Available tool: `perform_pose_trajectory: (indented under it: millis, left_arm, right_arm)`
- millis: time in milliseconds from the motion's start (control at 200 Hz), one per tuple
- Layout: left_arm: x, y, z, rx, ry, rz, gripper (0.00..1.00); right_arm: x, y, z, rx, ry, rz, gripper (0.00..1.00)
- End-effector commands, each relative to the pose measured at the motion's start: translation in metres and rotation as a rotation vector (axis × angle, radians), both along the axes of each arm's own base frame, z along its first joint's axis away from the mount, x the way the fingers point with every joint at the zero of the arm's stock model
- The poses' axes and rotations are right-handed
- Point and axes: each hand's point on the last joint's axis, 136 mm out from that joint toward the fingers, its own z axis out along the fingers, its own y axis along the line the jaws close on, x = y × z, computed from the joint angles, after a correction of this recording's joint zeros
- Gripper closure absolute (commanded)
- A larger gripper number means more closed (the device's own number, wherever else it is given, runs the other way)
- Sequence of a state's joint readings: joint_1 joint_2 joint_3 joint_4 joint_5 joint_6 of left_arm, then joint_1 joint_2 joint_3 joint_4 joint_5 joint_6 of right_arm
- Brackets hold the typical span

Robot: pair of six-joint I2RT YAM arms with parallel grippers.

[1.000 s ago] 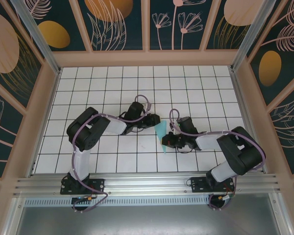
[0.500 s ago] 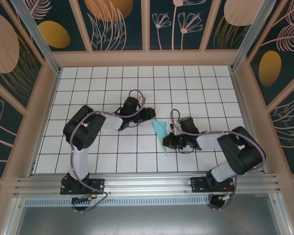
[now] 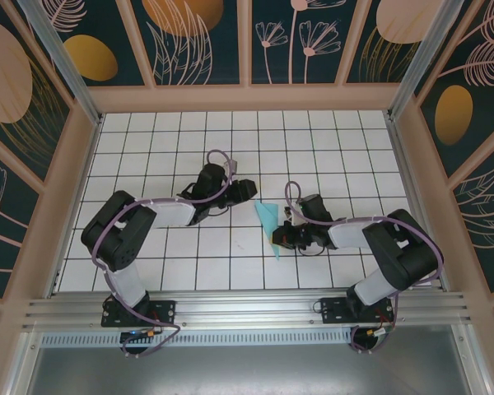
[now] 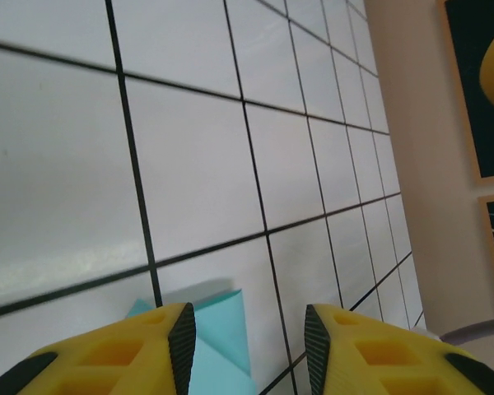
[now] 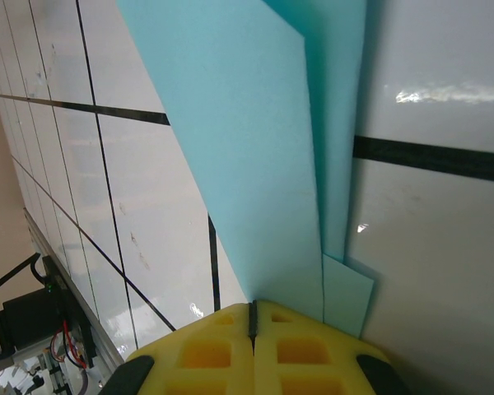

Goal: Fold a paper plane with a square sheet of paper (pick it up from the middle)
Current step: Fold the wing for the fifth time at the center of the table.

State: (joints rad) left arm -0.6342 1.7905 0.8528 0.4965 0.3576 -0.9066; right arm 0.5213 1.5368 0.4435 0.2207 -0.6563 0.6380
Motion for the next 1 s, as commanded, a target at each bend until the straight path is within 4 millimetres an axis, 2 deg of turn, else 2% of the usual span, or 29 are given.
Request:
perform_pose_trajectory:
  millis: [0,175,490,681,836,851,991]
  left_arm:
    - [-0.017,-0.019,0.003,-0.022,0.015,-0.044,0.57]
    - [-0.03,-0.045,-0.008,-0.043,0.058,-0.095,0.59]
    - [-0.032,-0.061,-0.035,-0.038,0.114,-0.141,0.59]
    - [-0.03,-0.053,-0.062,0.044,0.166,-0.099,0.6]
    - [-0.038,-0.039,-0.097,0.137,0.243,-0.078,0.63]
    - [-0.032,-0.044,-0.091,0.128,0.231,-0.078,0.63]
    - [-0.033,-0.038,-0.102,0.161,0.257,-0.052,0.66]
  right_arm:
    - [-0.005,-0.016,-0.025,-0.103,0.064,-0.051,1.0]
    - [-0.005,-0.016,-0.024,-0.099,0.059,-0.055,1.0]
    - [-0.006,-0.016,-0.024,-0.092,0.063,-0.061,1.0]
    - [-0.003,-0.013,-0.013,-0.067,0.041,-0.056,1.0]
    - [-0.005,-0.001,0.005,-0.011,0.022,-0.005,0.97]
    - [-0.006,0.0,0.006,-0.009,0.022,0.001,0.97]
    - [-0.008,0.001,0.016,0.003,-0.005,0.01,0.96]
